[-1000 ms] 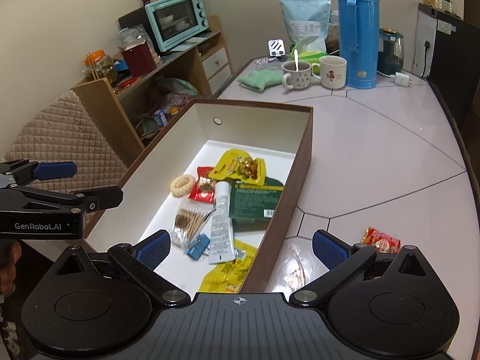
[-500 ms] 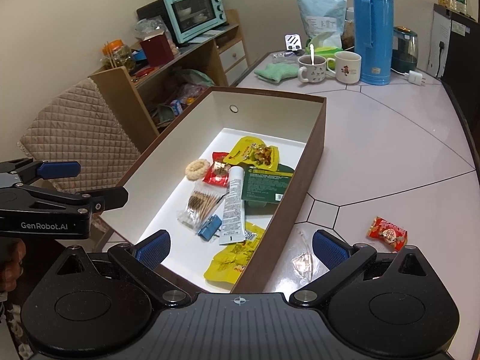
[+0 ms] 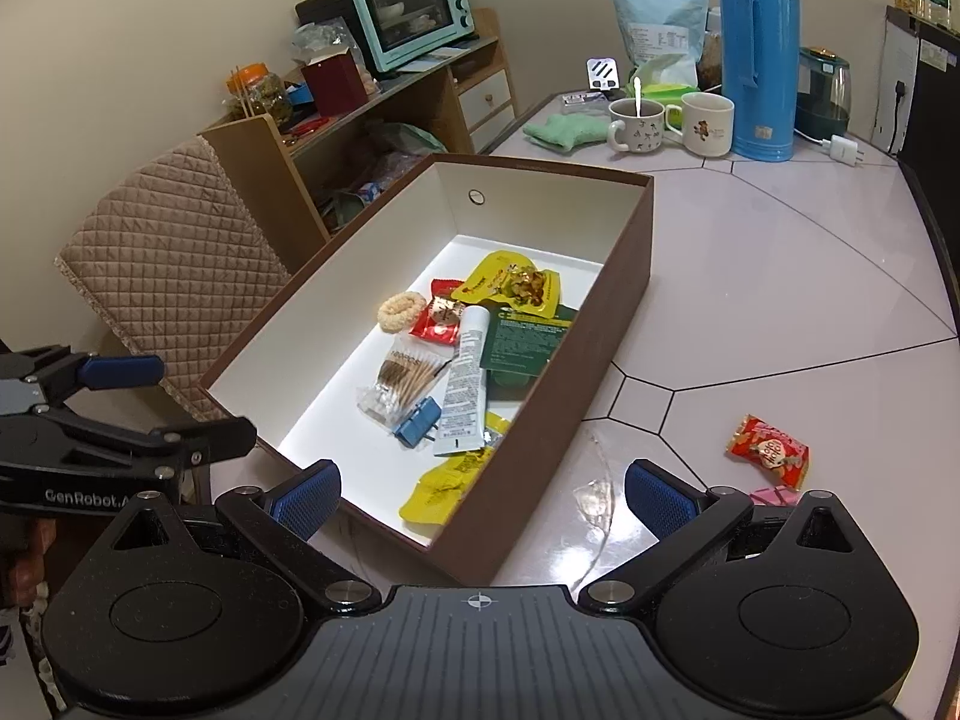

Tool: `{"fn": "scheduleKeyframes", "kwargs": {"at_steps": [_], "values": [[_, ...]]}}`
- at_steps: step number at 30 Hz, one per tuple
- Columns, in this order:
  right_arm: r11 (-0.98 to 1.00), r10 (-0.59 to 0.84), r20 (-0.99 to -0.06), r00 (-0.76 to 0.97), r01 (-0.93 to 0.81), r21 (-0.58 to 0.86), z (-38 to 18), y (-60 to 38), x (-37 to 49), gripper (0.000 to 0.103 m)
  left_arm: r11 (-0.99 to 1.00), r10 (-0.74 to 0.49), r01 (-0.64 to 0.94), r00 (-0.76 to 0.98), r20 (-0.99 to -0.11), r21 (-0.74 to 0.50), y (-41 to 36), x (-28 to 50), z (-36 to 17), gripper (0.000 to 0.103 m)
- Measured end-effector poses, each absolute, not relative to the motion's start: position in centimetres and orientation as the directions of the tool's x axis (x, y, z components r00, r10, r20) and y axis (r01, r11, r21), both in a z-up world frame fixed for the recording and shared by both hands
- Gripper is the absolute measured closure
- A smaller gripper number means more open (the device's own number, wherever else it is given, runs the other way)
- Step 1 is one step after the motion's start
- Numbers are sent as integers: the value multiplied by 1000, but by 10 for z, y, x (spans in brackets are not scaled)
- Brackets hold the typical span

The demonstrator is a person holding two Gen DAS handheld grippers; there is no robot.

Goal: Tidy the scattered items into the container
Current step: 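Move both tools back from the box toward the remaining items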

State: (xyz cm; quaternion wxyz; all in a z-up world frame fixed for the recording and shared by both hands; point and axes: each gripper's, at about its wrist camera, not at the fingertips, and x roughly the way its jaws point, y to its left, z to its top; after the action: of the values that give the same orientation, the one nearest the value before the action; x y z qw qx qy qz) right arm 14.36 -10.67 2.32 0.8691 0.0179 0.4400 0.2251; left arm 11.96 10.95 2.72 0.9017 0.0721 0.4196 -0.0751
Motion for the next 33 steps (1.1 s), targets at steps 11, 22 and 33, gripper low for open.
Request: {"fn": "scheduleKeyframes", "kwargs": {"at_steps": [11,22,33], "values": [[913,402,-742,537,-292,284,12,-179,133,0,959,-148,281,630,-763,46,59,111,25,7],[937,313,-744,590,-67,342,-3,-283,121,0,895,-266,446,584,-767,30,-23,125,13,7],[935,342,-697,631,-152,321,-26,-302,124,0,882,-267,469,566,-780,39,-46,151,6,7]]}}
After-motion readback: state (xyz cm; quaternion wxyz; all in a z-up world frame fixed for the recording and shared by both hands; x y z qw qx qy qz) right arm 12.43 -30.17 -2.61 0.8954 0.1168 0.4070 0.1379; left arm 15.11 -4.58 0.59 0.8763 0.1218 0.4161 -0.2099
